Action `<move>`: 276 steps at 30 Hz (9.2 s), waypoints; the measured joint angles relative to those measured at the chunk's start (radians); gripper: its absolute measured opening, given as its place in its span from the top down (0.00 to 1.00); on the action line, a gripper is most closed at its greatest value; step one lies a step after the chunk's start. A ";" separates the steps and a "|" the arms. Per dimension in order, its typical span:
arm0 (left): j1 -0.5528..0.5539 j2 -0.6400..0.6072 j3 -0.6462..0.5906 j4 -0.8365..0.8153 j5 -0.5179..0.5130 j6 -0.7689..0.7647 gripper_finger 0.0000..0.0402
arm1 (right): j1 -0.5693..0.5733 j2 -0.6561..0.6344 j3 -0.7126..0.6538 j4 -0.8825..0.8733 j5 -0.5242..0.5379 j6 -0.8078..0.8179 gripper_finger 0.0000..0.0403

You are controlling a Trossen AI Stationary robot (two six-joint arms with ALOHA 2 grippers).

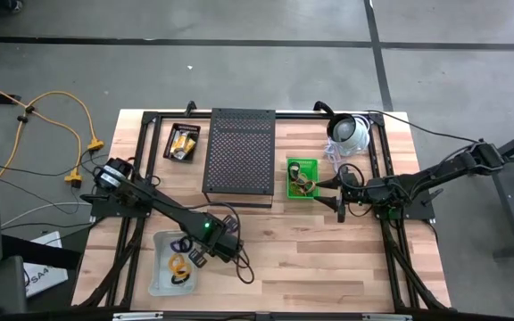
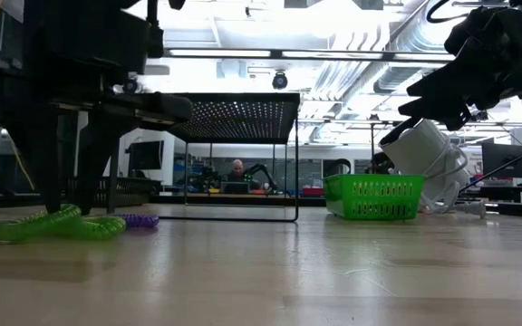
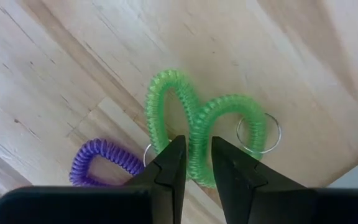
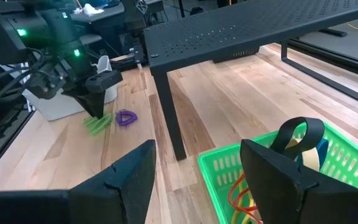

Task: Pick & Place Office Desk Supplies
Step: Put the green spring keychain into the gray bin

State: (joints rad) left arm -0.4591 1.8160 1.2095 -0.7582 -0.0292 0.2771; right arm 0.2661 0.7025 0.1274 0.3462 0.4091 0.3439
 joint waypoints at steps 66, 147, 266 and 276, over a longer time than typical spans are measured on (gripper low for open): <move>-0.019 -0.284 -0.001 -0.002 -0.081 -0.072 0.94 | 0.000 0.000 0.000 0.001 0.000 0.000 0.45; -0.478 -0.183 -0.002 -0.215 0.028 -0.835 0.82 | 0.000 0.000 0.000 0.001 0.000 0.000 0.45; 0.070 0.057 0.000 0.109 0.050 -0.094 0.90 | 0.000 0.000 0.000 0.001 0.000 0.000 0.45; 0.070 0.043 0.000 0.076 0.051 -0.094 0.91 | 0.000 0.000 0.000 0.001 0.000 0.000 0.45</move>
State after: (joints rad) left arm -0.3893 1.8593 1.2098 -0.6819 0.0218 0.1829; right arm 0.2661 0.7025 0.1272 0.3473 0.4091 0.3439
